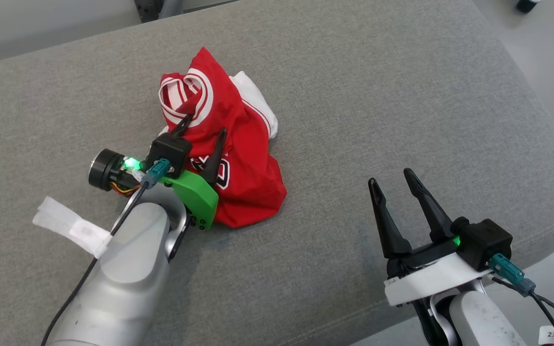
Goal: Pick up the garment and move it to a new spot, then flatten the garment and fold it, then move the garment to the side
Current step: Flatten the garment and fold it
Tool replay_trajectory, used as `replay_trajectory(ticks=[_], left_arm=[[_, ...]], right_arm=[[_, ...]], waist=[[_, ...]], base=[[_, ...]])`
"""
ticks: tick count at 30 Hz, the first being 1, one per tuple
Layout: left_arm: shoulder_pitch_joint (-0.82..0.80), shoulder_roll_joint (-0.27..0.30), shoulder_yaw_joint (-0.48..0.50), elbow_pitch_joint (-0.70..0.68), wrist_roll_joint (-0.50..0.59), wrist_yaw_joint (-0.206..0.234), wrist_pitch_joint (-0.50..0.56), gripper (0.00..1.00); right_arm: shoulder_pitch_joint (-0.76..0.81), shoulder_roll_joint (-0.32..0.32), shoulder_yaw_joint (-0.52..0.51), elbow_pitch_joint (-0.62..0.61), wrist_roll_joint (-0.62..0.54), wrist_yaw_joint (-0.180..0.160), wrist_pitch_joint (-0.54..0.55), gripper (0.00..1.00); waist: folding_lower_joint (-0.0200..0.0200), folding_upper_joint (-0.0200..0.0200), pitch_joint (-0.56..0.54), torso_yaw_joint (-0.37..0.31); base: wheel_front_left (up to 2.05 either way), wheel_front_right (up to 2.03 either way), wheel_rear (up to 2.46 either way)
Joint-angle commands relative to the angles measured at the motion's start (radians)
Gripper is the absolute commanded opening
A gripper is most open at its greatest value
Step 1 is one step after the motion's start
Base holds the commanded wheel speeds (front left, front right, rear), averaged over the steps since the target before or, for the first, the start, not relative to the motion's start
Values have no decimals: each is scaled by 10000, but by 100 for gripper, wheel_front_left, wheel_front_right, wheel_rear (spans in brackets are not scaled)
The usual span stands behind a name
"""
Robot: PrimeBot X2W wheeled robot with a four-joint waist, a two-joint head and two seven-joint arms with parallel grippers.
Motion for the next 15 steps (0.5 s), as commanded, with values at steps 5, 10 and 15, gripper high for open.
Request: replay_trajectory(ticks=[5,10,15], left_arm=[[-605,-101,-310,231,-608,-19,-102,0],[-1171,-212,-746,-84,-1483,-19,-104,0],[-2068,-251,-1479,-949,-3276,-18,130,0]], right_arm=[[-36,91,-33,70,55,-3,-14,100],[136,135,16,168,48,-3,-14,100],[213,176,168,245,89,-1,-14,100]], waist=[[-1,0,-208,-361],[-1,0,-566,-617],[-1,0,-947,-1005]], base=[[0,0,0],[0,0,0],[0,0,0]])
